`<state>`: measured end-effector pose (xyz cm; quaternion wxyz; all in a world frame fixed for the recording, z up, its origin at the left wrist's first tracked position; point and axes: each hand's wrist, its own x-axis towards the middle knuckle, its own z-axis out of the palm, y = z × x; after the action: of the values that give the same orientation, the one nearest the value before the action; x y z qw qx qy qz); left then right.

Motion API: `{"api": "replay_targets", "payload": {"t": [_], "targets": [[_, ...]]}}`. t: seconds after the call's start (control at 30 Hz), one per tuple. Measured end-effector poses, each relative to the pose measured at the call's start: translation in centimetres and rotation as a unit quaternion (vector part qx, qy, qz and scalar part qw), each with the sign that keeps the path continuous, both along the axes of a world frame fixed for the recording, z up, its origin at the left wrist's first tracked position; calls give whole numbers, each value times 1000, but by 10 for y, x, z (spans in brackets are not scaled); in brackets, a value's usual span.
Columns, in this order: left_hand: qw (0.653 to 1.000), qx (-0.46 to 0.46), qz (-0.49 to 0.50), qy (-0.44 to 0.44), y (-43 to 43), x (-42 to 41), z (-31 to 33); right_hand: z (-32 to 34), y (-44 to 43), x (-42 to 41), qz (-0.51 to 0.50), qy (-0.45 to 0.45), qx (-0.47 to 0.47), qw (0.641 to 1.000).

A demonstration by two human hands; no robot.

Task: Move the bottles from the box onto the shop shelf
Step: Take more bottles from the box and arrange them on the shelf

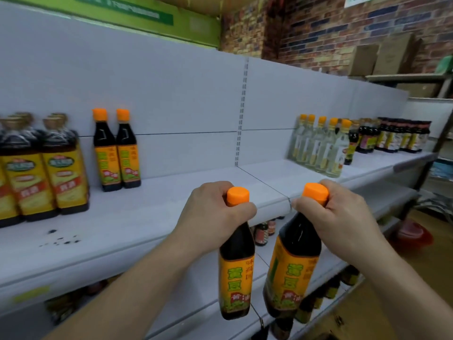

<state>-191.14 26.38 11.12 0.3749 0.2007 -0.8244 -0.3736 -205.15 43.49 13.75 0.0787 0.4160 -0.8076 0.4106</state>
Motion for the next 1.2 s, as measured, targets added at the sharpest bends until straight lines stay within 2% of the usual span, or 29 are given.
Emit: {"api": "replay_targets", "payload": {"t": [0.57, 0.8, 1.1, 1.2], "targets": [[991, 8, 121, 62, -48, 49, 66, 68, -99, 4, 165, 21, -20, 986], [981, -2, 175, 88, -57, 37, 85, 87, -146, -27, 254, 13, -62, 965], [957, -3, 270, 107, -70, 7, 99, 100, -202, -66, 374, 5, -59, 925], [951, -17, 294, 91, -79, -1, 104, 103, -217, -76, 402, -2, -66, 913]]}}
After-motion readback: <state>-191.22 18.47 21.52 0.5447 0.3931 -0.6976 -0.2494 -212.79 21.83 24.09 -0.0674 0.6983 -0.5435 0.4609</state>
